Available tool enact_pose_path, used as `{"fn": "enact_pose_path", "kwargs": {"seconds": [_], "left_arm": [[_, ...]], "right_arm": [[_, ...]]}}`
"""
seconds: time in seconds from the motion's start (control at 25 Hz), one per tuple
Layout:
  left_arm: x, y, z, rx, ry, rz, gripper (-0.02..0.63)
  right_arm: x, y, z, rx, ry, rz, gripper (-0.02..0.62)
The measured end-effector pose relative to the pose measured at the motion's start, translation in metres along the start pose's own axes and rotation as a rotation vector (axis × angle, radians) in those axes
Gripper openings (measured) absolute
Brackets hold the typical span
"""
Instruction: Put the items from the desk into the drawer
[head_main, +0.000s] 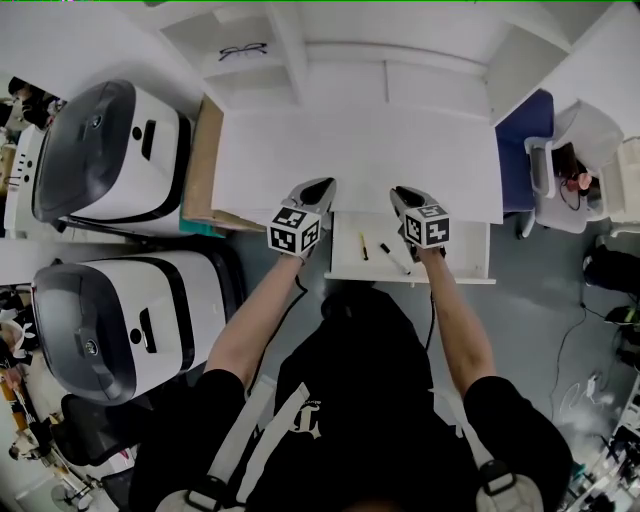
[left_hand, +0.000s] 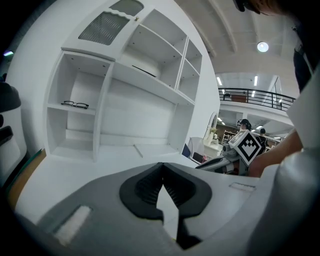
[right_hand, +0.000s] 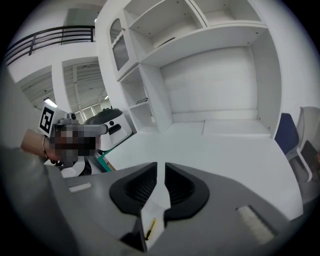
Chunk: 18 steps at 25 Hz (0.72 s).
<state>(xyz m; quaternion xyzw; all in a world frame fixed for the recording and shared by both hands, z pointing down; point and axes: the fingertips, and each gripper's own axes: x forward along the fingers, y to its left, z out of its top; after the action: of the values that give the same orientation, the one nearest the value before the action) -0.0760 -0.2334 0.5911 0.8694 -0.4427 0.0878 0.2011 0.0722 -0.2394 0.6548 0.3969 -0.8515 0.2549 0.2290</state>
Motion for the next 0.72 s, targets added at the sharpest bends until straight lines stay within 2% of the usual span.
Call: {"fn": "enact_pose_path", "kwargs": {"seconds": [0.4, 0.72], "left_arm": [[0.018, 0.000, 0.054, 0.042, -0.059, -0.001, 0.005], [0.012, -0.003, 0.083, 0.058, -0.111, 0.000, 0.005]], "right_arm": [[-0.019, -0.019, 0.059, -0.031, -0.111, -0.020, 0.020], [-0.036, -0.027, 0.089, -0.060, -0.182, -0.051, 0.003]]}}
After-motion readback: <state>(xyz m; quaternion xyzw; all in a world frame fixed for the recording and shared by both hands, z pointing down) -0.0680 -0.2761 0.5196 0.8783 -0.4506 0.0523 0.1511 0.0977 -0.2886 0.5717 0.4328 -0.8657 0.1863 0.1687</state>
